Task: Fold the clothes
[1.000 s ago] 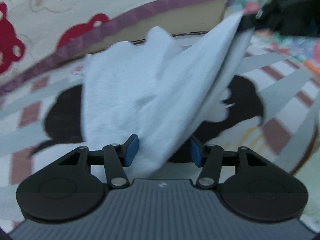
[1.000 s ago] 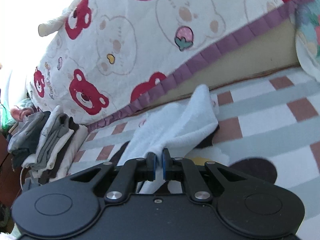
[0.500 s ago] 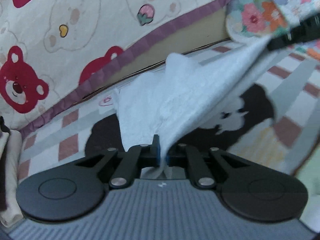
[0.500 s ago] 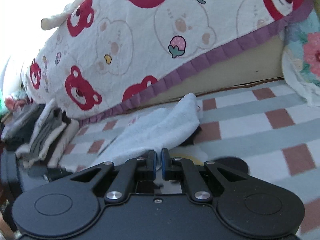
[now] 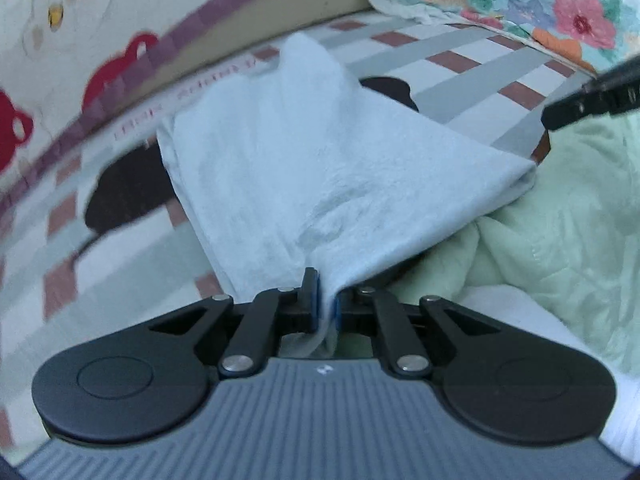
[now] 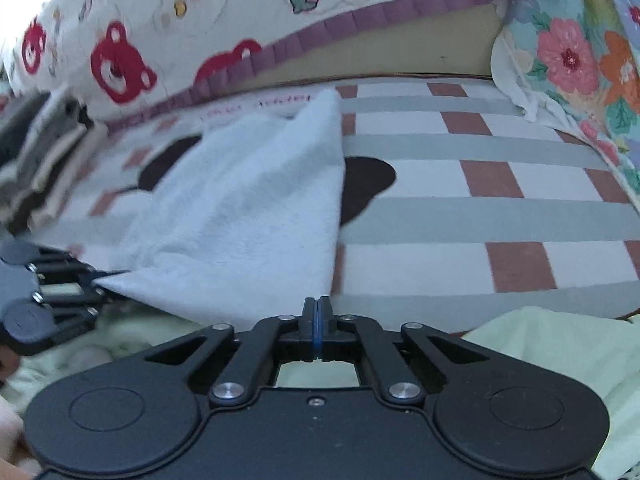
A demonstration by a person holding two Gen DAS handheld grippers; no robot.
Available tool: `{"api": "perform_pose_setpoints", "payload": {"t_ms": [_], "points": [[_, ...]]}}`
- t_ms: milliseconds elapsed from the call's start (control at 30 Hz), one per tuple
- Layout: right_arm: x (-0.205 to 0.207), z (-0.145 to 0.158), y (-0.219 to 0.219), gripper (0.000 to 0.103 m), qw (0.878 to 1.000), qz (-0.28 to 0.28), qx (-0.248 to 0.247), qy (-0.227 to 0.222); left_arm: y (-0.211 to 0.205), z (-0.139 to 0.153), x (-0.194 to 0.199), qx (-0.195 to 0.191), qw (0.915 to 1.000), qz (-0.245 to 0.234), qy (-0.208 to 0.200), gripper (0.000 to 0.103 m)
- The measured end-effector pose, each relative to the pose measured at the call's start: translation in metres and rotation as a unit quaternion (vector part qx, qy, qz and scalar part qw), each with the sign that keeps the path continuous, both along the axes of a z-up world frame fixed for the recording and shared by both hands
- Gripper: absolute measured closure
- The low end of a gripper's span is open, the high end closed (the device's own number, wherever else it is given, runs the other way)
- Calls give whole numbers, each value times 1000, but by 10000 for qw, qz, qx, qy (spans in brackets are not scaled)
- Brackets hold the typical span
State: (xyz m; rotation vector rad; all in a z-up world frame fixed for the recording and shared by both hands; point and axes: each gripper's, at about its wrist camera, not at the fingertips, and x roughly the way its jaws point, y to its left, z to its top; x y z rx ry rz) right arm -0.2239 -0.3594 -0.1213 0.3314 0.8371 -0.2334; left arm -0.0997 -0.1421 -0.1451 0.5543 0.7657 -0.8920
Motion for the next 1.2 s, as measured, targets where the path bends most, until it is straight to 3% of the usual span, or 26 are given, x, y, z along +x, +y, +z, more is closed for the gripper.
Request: {"api": "perform_pose_setpoints", "payload": {"t_ms": [133,233,400,567,667,733,800,933,1033,1133,1200], "points": [[5,5,-6,102,9999,10,122,-120,3,-1,-2,-11,9998,4,187,91],[19,7,-9,97,9996,124,124,-243,10,1,2,-167,9981,73,592,82],[41,10,-14,95,9984,318,126,-446,30,4,11,-422,9903,337,1277,81],[85,8,-15,94,9956,755,-108,-549,56,20,23,-808,9782,309,1887,69],[119,5,-27,90,9936,849,-185,-722,72,47,49,-1263,9704,877,1865,66],[149,0,-45,90,9936,739,-21,-858,74,73,67,-1636,9710,1207,1261,58],[175,-7,-61,89,9944,511,182,-903,65,84,87,-1835,9731,1199,705,53],[209,-18,-86,87,9945,117,586,-856,28,54,142,-1946,9714,1119,774,54],[219,-20,-95,87,9944,21,697,-795,-3,24,174,-1955,9744,978,518,56],[213,-18,-97,84,9944,246,641,-804,-31,4,196,-1720,9809,782,458,56],[209,-21,-97,81,9944,425,612,-754,-50,-9,205,-1381,9879,703,113,54]]}}
